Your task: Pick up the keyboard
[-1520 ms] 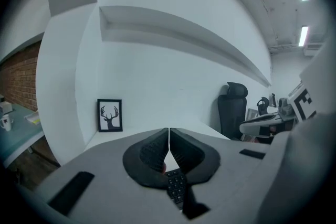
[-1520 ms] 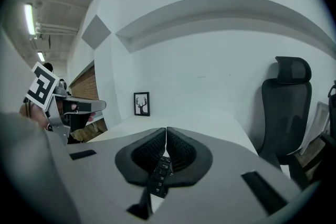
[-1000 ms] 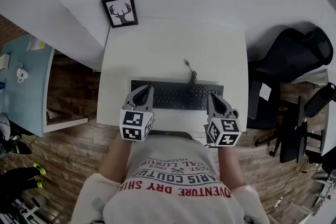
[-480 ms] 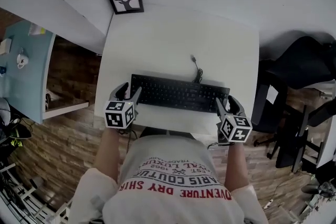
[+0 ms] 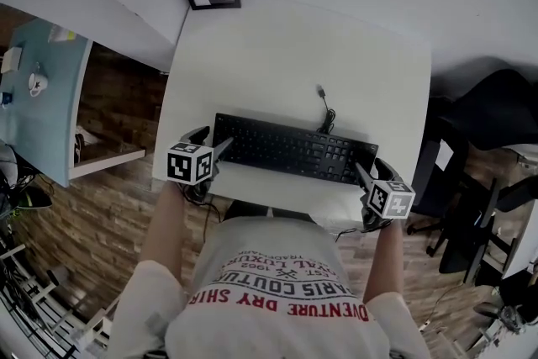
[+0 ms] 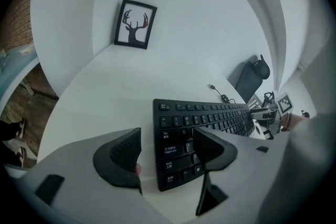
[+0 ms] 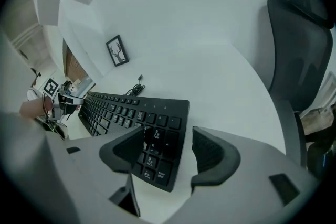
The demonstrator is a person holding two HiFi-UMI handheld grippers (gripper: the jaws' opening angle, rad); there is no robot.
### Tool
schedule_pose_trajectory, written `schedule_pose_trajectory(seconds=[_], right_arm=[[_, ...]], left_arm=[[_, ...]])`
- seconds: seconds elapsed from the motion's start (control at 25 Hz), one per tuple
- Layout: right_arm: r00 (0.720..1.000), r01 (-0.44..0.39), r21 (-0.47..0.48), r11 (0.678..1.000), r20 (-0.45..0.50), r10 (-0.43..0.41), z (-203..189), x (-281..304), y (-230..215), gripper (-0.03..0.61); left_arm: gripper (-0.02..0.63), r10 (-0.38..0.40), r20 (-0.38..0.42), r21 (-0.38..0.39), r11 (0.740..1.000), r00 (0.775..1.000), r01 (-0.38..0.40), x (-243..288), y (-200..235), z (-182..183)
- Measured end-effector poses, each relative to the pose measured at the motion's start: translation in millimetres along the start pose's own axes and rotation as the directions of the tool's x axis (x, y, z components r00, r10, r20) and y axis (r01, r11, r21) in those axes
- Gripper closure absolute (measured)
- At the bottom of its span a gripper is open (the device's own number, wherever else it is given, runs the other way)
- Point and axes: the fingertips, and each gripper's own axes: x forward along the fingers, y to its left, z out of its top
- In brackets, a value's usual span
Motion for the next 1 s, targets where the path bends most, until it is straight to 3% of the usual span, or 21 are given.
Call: schedule_pose_trajectory(seconds=[0.12, 0.44, 0.72, 0.84, 1.0], right_arm=[[1.0, -0.017, 0.005, 1.0, -0.006, 0.017, -1.5, 3.3, 1.9, 0.304], [0.99, -0.139, 0.143, 0.98, -0.005, 0.141, -5.8, 8.5, 2.1, 0.305], [0.986, -0.168, 0.177, 0.97, 0.031, 0.165, -2.3, 9.4, 1.2, 0.316], [0.984, -0.179, 0.182, 0.967, 0.037, 0.175, -4.7, 4.6, 0.4, 0.324], [0.986, -0.167, 0.187, 0.968, 0.056, 0.159, -6.3, -1.3, 1.5, 0.327]], left_arm=[[0.311, -0.039, -0.009, -0.017, 0.999, 0.999, 0.038, 4.9, 0.9, -1.9], [0.313, -0.105, 0.021, -0.043, 0.993, 0.994, 0.106, 10.1, -3.7, -2.6], [0.314, -0.111, 0.054, -0.048, 0.992, 0.992, 0.113, 12.3, -4.9, -2.1], [0.353, -0.134, 0.081, -0.12, 0.982, 0.988, 0.143, 11.1, -9.7, -2.2], [0.353, -0.13, 0.083, -0.124, 0.982, 0.988, 0.139, 7.0, -12.1, -2.6]])
